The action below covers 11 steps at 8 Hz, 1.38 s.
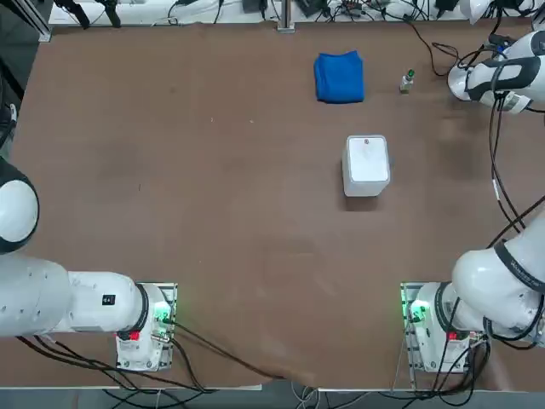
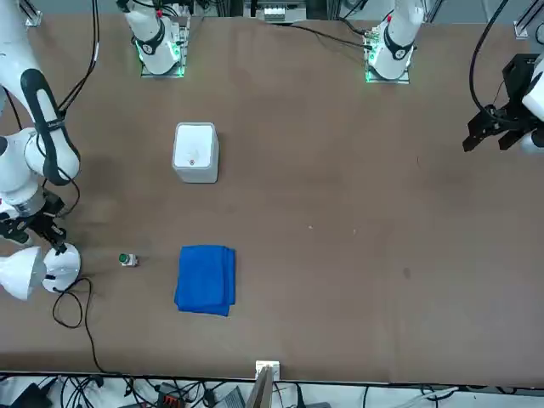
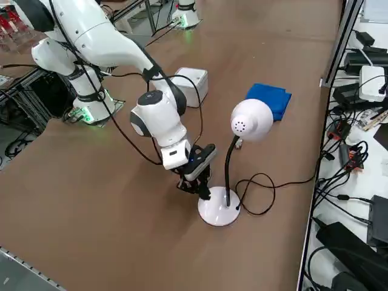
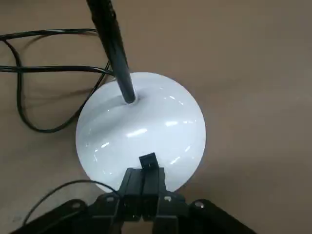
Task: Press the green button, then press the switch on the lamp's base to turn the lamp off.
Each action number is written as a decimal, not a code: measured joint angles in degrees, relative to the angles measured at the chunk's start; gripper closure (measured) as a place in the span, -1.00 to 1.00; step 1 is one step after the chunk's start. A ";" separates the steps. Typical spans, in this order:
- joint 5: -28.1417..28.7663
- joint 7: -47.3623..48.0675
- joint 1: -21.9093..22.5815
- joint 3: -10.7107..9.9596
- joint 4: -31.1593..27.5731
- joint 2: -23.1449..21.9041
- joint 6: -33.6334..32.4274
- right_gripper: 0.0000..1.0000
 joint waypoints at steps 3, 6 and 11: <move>0.00 0.05 0.11 0.27 0.41 -1.51 -6.75 0.97; 0.00 0.06 0.11 0.32 1.59 -8.44 -22.43 0.97; 0.12 0.28 3.33 0.99 2.07 -27.11 -53.80 0.88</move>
